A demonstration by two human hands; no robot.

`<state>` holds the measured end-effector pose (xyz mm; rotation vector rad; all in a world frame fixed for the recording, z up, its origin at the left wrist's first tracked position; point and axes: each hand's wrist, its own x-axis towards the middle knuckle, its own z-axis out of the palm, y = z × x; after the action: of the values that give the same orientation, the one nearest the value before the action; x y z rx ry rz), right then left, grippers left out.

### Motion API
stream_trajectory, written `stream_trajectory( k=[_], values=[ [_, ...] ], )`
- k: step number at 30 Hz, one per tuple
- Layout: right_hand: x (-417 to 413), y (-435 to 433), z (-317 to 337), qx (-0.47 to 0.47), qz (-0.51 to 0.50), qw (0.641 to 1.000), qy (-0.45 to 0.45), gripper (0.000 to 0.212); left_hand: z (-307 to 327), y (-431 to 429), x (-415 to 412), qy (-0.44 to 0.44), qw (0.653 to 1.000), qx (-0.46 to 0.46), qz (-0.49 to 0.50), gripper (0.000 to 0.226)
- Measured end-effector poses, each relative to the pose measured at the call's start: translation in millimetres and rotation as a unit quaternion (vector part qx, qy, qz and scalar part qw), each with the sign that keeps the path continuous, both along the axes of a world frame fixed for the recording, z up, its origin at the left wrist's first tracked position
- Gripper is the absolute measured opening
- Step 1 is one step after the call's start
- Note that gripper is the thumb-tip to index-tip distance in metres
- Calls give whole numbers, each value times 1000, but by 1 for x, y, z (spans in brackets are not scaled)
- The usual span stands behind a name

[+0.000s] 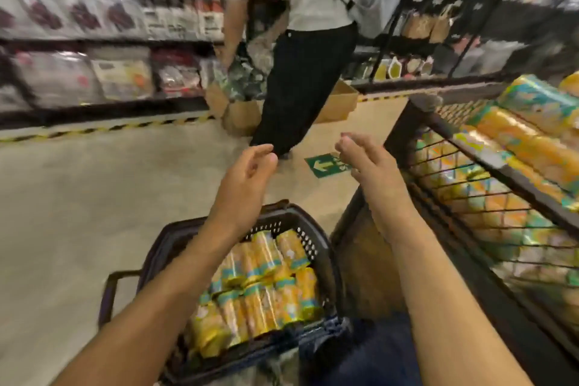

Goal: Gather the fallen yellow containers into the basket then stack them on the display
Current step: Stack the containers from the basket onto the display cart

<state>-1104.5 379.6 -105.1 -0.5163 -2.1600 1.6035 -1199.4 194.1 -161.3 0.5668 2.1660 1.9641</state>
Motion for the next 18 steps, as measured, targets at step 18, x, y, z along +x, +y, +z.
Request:
stream_trajectory(
  k=[18],
  values=[
    [-9, 4, -329, 93, -20, 908, -407, 56, -297, -51, -19, -226, 906, -349, 77, 76]
  ],
)
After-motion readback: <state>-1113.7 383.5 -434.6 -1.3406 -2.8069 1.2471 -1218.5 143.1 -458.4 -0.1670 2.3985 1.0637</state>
